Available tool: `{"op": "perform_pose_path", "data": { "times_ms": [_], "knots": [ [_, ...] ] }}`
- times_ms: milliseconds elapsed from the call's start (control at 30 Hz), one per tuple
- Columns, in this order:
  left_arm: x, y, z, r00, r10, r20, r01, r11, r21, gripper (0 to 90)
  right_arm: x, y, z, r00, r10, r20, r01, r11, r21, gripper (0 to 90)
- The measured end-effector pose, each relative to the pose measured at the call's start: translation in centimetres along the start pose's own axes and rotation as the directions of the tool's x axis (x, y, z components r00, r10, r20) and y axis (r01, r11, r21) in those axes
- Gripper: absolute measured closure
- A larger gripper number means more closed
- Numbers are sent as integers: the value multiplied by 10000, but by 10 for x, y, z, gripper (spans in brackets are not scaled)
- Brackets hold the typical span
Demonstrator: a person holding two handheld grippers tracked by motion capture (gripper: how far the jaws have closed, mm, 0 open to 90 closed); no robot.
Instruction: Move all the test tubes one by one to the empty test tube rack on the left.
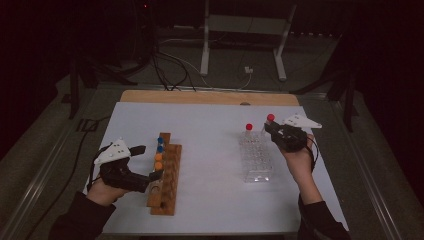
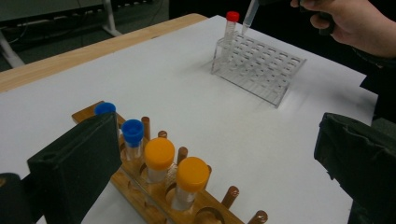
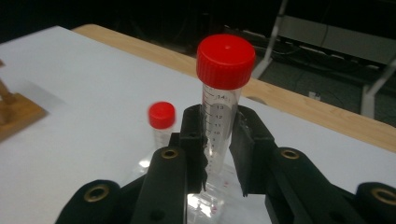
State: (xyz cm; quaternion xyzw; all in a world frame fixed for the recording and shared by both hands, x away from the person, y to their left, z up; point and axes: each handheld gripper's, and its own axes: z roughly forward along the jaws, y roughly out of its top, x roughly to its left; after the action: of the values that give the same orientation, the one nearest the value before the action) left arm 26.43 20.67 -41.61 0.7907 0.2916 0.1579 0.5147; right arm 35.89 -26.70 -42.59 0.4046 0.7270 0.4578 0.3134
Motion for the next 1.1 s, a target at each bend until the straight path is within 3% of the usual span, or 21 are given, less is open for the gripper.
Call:
{"op": "perform_pose_path", "data": {
  "times_ms": [267, 533, 800, 1100],
  "knots": [
    [-6, 4, 0, 9997, 116, 222, -115, 9999, -9, 14, 11, 5, -7, 9985, -124, -527, 129, 9999, 100, 752],
    [-14, 9, 3, 9979, 317, 564, -317, 9995, -14, 14, 28, 6, -17, 9918, -320, -1234, 350, 9991, 221, 752],
    [-24, 16, 14, 9947, 463, 921, -474, 9988, 92, 13, 49, 6, -21, 9775, -499, -2049, 561, 9981, 249, 752],
    [-34, 20, 26, 9902, 510, 1298, -542, 9983, 211, 14, 78, 4, -21, 9532, -808, -2912, 928, 9953, 275, 752]
  ]
}}
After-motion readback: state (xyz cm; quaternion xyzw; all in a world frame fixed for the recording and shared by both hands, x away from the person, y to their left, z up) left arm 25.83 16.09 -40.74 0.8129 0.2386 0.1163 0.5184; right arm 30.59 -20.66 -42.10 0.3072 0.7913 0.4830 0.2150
